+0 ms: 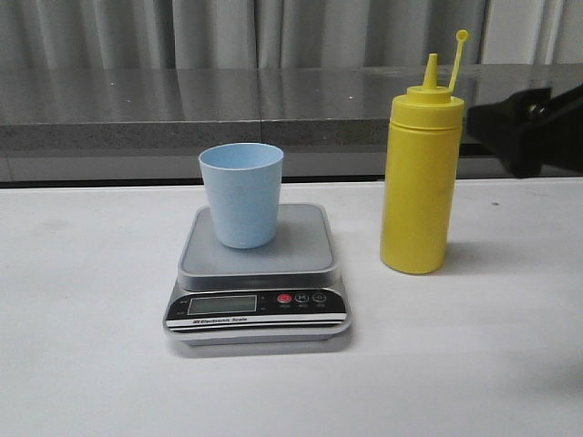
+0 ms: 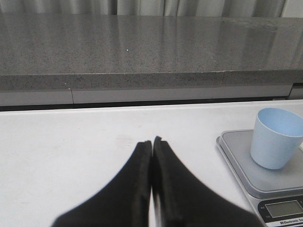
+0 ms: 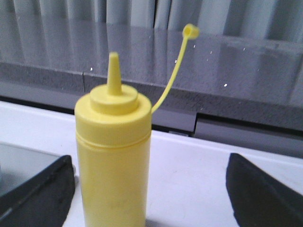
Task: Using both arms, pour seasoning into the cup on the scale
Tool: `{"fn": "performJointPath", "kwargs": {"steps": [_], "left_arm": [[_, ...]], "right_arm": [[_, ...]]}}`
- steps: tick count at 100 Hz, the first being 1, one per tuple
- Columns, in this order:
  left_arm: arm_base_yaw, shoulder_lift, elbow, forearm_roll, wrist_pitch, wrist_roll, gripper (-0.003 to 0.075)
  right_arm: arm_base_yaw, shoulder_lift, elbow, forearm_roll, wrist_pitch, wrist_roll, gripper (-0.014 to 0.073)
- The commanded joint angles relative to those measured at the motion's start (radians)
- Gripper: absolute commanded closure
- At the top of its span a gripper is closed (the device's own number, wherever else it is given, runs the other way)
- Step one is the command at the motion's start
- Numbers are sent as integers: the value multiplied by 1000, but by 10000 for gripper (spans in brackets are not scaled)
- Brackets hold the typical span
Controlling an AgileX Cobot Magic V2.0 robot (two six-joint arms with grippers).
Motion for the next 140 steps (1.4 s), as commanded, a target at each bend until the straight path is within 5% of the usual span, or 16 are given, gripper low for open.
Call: {"fn": "performJointPath", "kwargs": {"steps": [1,48,63,99,111,140], "left_arm": [[2,7,-26,-2,-71,1,740],[2,7,-26,-2,-71,1,740],[2,7,-26,-2,-71,1,740],[2,7,-26,-2,-71,1,740],[2,7,-26,-2,-71,1,740],[2,7,-26,-2,-71,1,740]], "right_arm": [[-4,-126,10,26,-7,1,-44],[-4,-716,8,156,639,-83,-42],[-4,-862,8,157,773,-186,-42],[-93,-1042,8,126,1020,-191,-24],[-109,-1046,8,125,1023,-191,116],[-110,-1046,8,125,1021,-191,649]]}}
